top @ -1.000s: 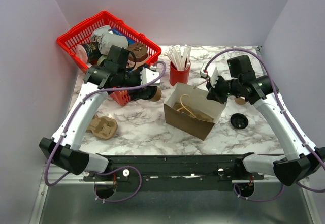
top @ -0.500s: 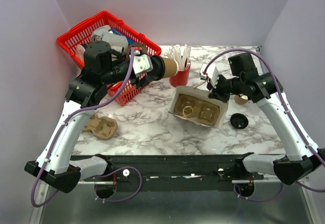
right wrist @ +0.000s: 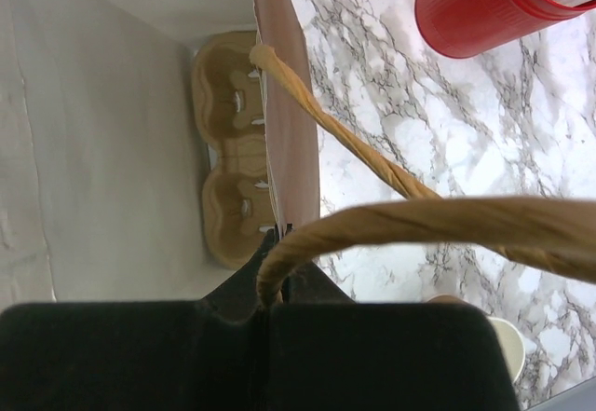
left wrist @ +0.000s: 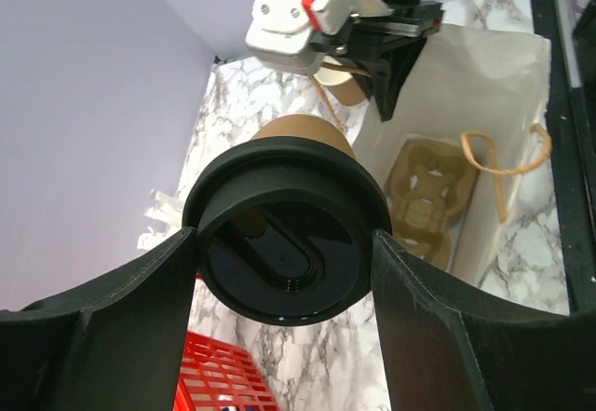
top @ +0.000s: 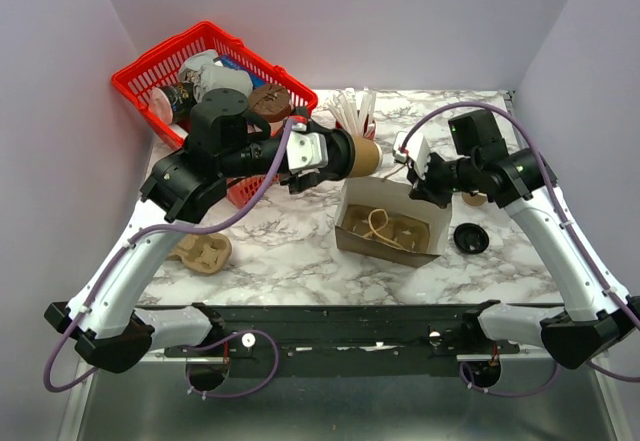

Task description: Pack the takeout coffee

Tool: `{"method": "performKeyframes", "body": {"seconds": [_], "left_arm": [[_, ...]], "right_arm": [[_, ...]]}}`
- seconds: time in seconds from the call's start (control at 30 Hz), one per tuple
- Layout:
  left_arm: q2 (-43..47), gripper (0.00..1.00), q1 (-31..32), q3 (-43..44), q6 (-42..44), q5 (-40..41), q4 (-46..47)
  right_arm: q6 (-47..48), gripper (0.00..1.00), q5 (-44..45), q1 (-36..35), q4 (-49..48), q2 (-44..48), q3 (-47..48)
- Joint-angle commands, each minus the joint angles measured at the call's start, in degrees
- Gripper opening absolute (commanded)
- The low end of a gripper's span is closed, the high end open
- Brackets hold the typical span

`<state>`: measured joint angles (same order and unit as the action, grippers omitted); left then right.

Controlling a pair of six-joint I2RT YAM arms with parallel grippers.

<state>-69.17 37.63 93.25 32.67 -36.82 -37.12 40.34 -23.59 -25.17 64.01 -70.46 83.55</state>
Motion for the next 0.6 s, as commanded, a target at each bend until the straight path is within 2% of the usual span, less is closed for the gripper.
{"method": "performKeyframes", "body": {"seconds": [0.0,0.2,0.57], "left_arm": [[-1.8,0.0,3.3,3.8,5.8,0.4,-9.3],[-4.2,0.0,7.8,3.6,7.8,0.6,-10.2],[-8.3,0.0,15.7,4.0,18.2,1.2,-9.5]], "right_arm": [[-1.9,0.0,-1.0,-0.3,-3.8,1.8,-1.0],[-1.1,0.01,0.8,-0.3,-3.8,2.3,-0.3],[-1.9,0.01,4.0,-0.3,-5.1,2.9,-1.7]]}}
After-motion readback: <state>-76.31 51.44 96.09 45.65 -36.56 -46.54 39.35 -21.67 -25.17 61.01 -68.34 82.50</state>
